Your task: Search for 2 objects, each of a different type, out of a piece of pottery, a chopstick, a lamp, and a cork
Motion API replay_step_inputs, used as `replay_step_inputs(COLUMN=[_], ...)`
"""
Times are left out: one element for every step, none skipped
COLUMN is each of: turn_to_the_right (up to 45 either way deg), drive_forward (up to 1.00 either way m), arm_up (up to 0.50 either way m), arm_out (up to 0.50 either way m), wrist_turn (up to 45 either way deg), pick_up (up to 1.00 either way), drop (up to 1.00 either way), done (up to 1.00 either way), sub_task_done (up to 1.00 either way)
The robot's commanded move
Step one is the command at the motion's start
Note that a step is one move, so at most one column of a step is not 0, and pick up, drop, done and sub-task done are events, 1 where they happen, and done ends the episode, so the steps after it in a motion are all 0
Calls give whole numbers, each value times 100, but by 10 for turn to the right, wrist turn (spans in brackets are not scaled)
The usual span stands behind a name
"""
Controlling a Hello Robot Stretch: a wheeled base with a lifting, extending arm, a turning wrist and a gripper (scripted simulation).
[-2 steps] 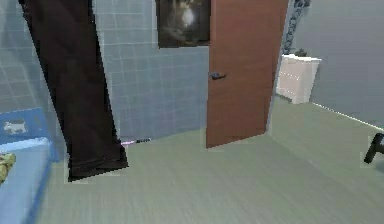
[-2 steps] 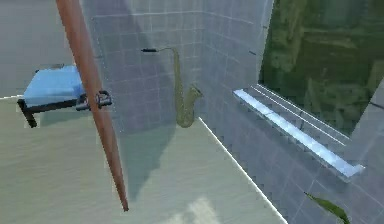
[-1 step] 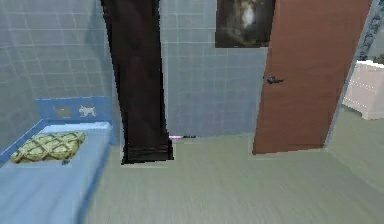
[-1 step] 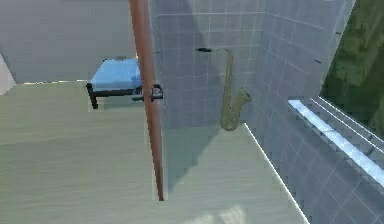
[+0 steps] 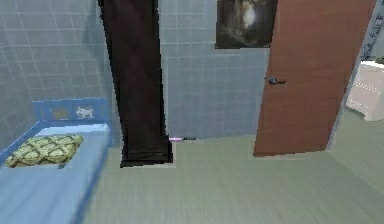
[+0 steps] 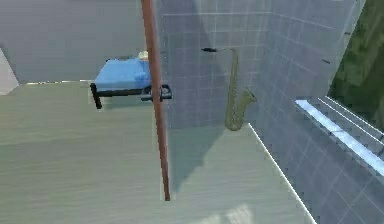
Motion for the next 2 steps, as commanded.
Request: replay_step_inputs(turn_to_the_right=[450, 0], drive_forward=[0, 95], arm_up=[0, 0], arm_out=[0, 0], wrist_turn=[0, 0], pick_up=[0, 0], drop=[0, 0], done=[0, 0], sub_task_done=[0, 0])
